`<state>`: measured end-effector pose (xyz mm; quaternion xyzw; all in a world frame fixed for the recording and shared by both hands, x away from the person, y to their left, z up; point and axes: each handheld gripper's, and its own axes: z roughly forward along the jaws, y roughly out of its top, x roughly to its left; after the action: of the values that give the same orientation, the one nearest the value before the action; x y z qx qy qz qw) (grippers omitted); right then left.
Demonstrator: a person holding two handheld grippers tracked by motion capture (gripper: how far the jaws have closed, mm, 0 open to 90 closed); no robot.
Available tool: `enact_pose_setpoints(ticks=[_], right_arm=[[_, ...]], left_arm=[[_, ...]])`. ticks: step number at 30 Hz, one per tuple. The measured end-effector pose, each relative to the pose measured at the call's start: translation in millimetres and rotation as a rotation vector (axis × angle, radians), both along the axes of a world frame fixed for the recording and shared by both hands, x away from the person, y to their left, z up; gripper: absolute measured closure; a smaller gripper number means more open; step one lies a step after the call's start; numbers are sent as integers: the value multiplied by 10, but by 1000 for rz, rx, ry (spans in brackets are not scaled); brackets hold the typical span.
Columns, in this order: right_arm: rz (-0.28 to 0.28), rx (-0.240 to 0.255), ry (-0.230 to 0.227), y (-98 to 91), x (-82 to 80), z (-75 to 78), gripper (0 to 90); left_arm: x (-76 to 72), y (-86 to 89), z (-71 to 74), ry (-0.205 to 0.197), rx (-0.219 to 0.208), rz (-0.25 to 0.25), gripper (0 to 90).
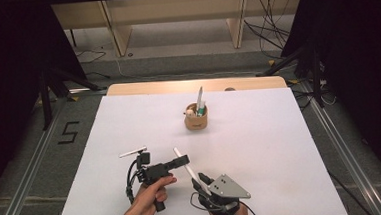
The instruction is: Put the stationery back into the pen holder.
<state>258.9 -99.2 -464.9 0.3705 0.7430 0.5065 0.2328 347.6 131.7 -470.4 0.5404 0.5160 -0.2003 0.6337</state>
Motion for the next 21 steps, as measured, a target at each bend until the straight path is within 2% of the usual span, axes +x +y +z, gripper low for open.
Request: enact_pose_setpoints(ticks=[5, 11, 13, 21], right_arm=[[20, 24, 16, -56, 23, 22, 565], [28, 8, 34, -97, 45, 24, 473], [32, 2, 54, -124, 65, 28, 435], [25, -3, 99, -327, 130, 43, 378]], left_arm=[[19, 33, 42, -53, 35, 20, 777], [57, 67, 115, -126, 103, 46, 777], [85, 86, 133, -145, 123, 58, 776], [195, 112, 231, -216, 207, 68, 776]])
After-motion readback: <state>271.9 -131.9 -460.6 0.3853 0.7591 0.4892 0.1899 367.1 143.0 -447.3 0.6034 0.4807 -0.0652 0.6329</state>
